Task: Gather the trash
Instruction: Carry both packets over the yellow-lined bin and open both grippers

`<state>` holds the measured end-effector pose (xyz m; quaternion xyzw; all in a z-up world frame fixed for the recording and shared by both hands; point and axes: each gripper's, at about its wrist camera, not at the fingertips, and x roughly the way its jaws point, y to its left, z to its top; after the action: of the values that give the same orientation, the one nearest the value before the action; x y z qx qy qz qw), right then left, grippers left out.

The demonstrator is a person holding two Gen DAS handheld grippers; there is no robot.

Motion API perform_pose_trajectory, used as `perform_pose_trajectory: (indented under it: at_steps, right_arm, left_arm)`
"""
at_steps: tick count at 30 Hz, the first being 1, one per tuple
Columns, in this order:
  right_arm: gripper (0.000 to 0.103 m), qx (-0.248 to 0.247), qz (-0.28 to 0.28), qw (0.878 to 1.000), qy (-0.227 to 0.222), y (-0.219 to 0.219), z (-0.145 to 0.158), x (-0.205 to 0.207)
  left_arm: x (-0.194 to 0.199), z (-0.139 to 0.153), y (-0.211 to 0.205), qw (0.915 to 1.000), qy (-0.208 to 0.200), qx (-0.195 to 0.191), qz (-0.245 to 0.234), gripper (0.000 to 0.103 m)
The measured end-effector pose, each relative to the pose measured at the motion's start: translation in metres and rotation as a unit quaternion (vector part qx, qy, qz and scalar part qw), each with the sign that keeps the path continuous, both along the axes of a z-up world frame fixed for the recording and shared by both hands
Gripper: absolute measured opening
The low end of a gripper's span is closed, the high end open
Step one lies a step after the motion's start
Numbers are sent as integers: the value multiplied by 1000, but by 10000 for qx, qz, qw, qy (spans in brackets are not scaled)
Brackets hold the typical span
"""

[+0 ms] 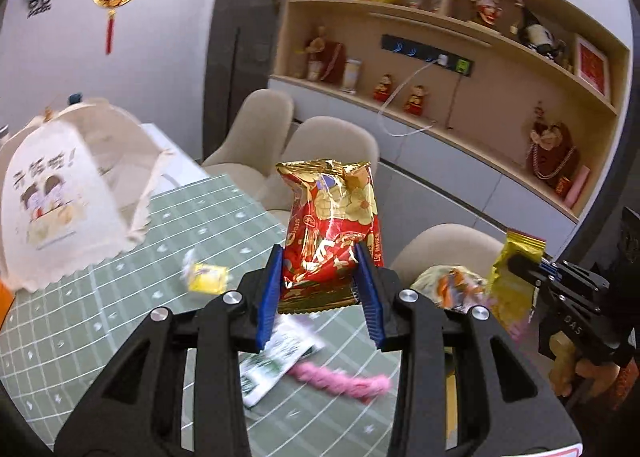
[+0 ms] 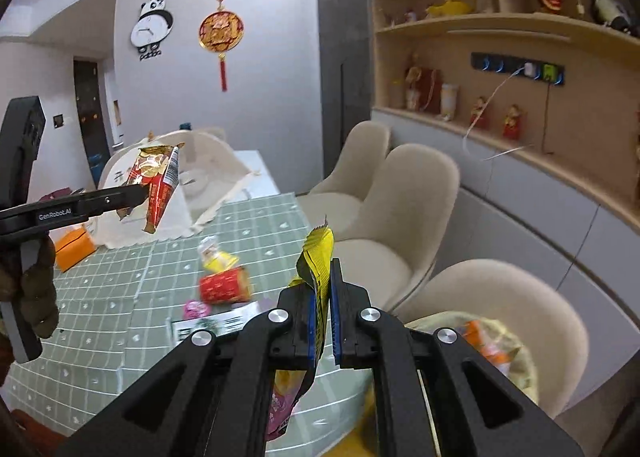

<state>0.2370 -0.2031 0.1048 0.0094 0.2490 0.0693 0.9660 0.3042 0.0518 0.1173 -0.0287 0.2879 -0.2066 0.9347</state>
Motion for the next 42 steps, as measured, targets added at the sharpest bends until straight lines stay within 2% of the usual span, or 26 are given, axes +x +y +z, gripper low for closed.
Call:
perform_pose_trajectory:
  at_steps: [8, 14, 18, 22, 33, 36, 39, 42]
  right_arm:
    - [8, 82, -434, 9990, -1, -79, -6, -4]
    - [8, 36, -859, 9963, 33, -135, -14, -14]
    - [8, 59, -1158, 9932, 96, -176, -20, -21]
    - [8, 97, -1372, 9903, 217, -207, -30, -27]
    - [8, 280, -1486, 9873, 498, -255, -63, -26]
    - [8, 333, -1457, 9874, 521, -259, -68, -23]
    - [8, 416, -1439, 9872, 542, -262, -72, -19]
    - [8, 546, -1367, 9874, 573, -265, -76, -11]
  left_arm:
    - [11, 2, -91, 9985, 48, 138, -523, 34]
    - [15, -9, -164, 9949, 164, 238, -966, 34]
    - [23, -26, -207, 9910, 415, 167, -1260, 34]
    - [34, -53, -247, 9865, 830, 138, -1407, 34]
    - [43, -103, -310, 9771, 1329, 450, -1600, 35]
    - [45, -114, -318, 9735, 1477, 509, -1667, 38]
    - [49, -126, -323, 9689, 1698, 511, -1726, 47]
    - [52, -128, -314, 9710, 1736, 467, -1574, 49]
